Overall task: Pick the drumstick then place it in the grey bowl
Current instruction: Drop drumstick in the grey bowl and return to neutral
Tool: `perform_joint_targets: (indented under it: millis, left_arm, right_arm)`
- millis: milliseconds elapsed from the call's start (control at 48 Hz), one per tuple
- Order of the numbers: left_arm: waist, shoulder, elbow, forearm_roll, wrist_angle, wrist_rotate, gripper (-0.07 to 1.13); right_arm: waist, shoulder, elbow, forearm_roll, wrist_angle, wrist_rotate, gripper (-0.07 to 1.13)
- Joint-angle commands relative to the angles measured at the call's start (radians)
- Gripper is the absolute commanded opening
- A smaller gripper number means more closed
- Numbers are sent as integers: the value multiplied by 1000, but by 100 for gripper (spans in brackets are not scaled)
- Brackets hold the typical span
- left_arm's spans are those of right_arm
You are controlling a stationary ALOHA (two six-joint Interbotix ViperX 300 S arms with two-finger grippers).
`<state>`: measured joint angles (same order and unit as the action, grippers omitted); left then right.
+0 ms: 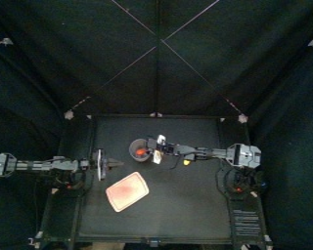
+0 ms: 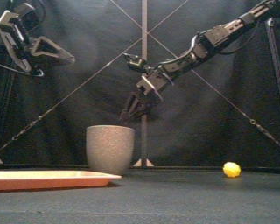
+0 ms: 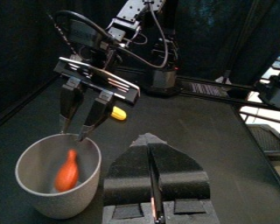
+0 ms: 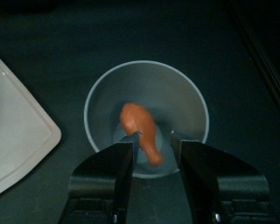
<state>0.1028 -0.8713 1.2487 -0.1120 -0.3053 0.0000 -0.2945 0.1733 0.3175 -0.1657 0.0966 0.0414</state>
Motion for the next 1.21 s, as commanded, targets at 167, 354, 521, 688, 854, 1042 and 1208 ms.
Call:
perform_joint_targets:
  millis: [167,354,521,688,854,1042,1208]
  left_arm:
    - [2,3,-14,2,-9,3,-2]
    - [8,2,-14,3,-12,3,-2]
    - [18,2,-15,11,-17,5,-2]
    - [35,2,-15,25,-37,5,-2]
    - [61,2,-14,29,-63,5,-2]
    - [69,0,-17,43,-74,8,-2]
    - [69,0,-20,78,-86,8,-2]
  right_arm:
    - [46,-170,124,60,-147,0,75]
    - [81,-356,342,115,-379,0,75]
    - [117,-531,535,120,-565,-3,75]
    - [166,-630,624,117,-621,-3,75]
    - [173,-641,652,121,-621,-3,75]
    - [175,-641,652,117,-621,-6,75]
    - [176,-640,658,117,-621,-3,75]
